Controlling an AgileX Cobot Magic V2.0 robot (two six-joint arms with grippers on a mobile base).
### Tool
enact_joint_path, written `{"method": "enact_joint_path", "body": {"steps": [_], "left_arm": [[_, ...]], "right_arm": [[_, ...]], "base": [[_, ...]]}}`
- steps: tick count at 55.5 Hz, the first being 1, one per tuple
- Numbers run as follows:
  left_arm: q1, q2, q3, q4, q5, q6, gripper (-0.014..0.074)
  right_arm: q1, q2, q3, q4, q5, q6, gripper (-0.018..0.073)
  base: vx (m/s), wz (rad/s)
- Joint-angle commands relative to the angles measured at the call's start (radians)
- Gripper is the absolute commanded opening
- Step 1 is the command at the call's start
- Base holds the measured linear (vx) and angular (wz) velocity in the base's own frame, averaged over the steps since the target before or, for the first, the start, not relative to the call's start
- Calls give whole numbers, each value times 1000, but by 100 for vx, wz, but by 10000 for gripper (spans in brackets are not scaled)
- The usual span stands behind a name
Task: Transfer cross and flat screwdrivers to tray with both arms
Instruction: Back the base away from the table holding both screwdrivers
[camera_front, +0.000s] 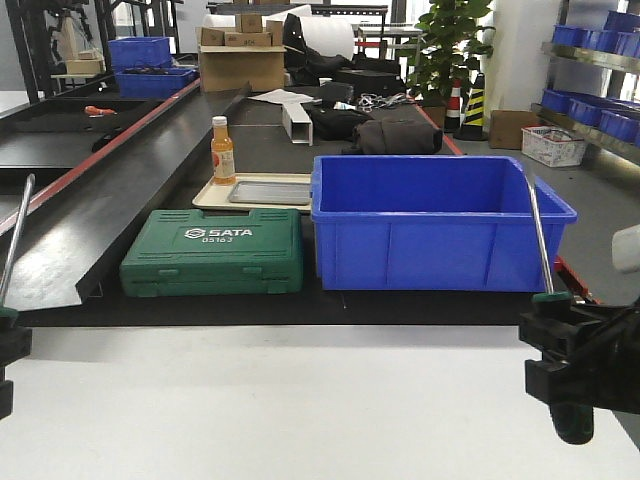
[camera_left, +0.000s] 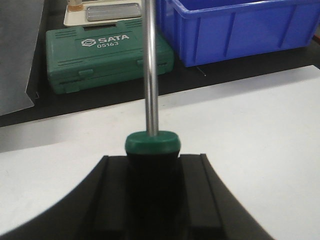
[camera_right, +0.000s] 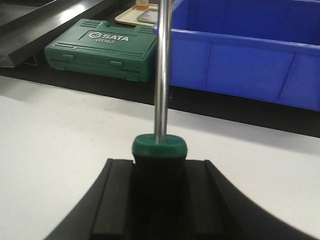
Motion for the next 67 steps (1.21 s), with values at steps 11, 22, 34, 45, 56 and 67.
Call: {"method": "enact_joint_path", "body": {"steps": [11, 22, 34, 45, 56, 67], "left_arm": [[-5, -9, -28, -22, -79, -6, 0], [-5, -9, -28, -22, -79, -6, 0], [-5, -7, -28, -22, -79, -6, 0], [-5, -7, -28, -22, -79, -6, 0], [-5, -7, -28, -22, -79, -6, 0], [-5, -7, -28, -22, -79, -6, 0]], "right_arm": [[-1, -17, -30, -9, -96, -1, -8], [-1, -17, -30, -9, -95, -1, -8], [-1, -17, -30, -9, -95, -1, -8], [-1, -17, -30, -9, -95, -1, -8], [-1, -17, -30, -9, -95, -1, -8], [-1, -17, -30, -9, -95, -1, -8]], "base": [[0, 0], [0, 0], [-4, 5], [-12, 12], [-20, 15], [-24, 6]]}}
